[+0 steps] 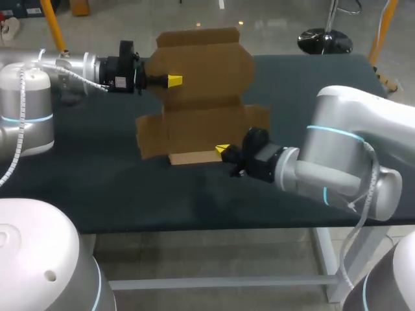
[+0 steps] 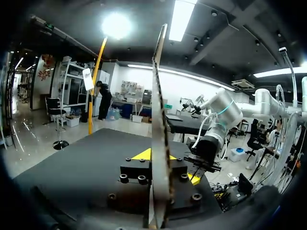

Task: Assemble the packaging by folding the flat box into shape, placing the metal phone stand inside, and closing the box properly

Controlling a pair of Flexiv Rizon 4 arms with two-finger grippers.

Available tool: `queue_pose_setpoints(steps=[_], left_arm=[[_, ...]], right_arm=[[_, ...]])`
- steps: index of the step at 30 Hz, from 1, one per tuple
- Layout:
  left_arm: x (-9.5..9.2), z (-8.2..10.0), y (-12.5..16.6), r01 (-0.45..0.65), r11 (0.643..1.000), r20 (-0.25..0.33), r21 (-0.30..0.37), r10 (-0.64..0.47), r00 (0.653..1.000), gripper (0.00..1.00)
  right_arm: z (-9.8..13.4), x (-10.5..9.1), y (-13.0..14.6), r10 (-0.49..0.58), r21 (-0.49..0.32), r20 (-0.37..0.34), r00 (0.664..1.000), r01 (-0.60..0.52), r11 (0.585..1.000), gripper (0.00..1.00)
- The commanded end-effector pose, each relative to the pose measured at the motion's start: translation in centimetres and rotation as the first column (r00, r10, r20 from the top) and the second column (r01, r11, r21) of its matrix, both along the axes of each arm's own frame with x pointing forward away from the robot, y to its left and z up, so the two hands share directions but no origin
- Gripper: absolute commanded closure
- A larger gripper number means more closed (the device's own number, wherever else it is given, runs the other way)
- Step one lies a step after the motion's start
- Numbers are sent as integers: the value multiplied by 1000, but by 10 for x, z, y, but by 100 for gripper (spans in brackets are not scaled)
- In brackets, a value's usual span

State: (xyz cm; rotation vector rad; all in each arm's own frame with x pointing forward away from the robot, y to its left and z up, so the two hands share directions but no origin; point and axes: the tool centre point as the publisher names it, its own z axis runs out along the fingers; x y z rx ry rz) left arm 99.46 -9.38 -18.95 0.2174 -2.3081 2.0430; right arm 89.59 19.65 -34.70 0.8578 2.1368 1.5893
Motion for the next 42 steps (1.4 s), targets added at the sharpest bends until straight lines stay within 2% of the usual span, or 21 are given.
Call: queue_pose_setpoints(steps=[1,23,42], left_arm=[[1,-1,1,5,1000,0,-1,-5,1000,100],[1,-1,1,5,1000,0,-1,-5,1000,100],[1,-1,1,5,1000,0,-1,-5,1000,100]], right_arm=[[-14,13,24,-140,-34,27,990,141,989,100],[-56,9,29,-203,-36,-32,979,202,979,100],[-72,17,28,-234,-34,-50,971,232,972,100]])
